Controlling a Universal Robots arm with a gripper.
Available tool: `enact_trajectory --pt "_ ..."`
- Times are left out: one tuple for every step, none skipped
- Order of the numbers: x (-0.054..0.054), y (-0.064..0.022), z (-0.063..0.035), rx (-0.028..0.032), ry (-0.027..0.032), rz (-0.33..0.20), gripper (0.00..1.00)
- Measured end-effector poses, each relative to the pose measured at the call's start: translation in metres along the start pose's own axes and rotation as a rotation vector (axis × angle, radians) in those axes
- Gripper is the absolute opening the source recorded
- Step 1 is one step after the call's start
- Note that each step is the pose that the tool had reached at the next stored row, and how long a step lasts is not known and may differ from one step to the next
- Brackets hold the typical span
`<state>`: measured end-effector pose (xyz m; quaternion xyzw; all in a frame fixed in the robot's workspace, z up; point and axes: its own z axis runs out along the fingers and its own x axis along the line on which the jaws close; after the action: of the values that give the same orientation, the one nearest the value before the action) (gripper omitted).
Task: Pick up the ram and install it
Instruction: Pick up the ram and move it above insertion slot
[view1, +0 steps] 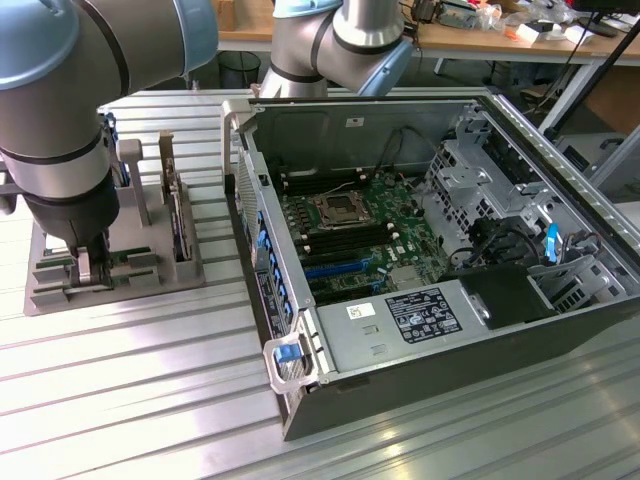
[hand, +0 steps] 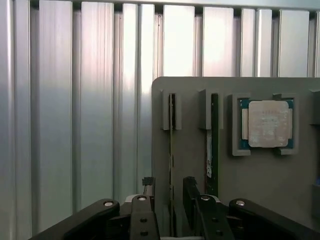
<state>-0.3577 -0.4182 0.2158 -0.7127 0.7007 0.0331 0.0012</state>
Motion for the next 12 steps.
enact_trajectory --pt "0.0 0.0019 0.0016 0.0 0.0 -0.002 0.36" --pt "0.0 0.0025 0.0027 0.0001 -0.0002 -0.003 0.36" --pt "0.0001 0.0026 0.0034 0.0001 -0.0005 -0.004 0.36" --pt "0.0002 0.0028 0.0058 -0.0001 -0.0004 -0.006 0.36" --pt "0.0002 0.0029 0.0067 -0.0003 -0.0003 -0.007 0.36" --pt "0.0002 0.0029 0.0068 -0.0004 -0.0003 -0.007 0.36" --pt "0.0002 0.0029 0.007 -0.0001 -0.0005 -0.007 0.36" --pt "0.0002 0.0029 0.007 -0.0001 -0.0004 -0.007 0.36" --pt "0.0002 0.0029 0.007 -0.0001 -0.0004 -0.007 0.36" --pt "0.0002 0.0029 0.007 -0.0001 -0.0005 -0.007 0.36" --pt "0.0002 0.0029 0.007 -0.0002 -0.0004 -0.007 0.36" --pt "0.0002 0.0029 0.007 -0.0001 -0.0005 -0.007 0.22"
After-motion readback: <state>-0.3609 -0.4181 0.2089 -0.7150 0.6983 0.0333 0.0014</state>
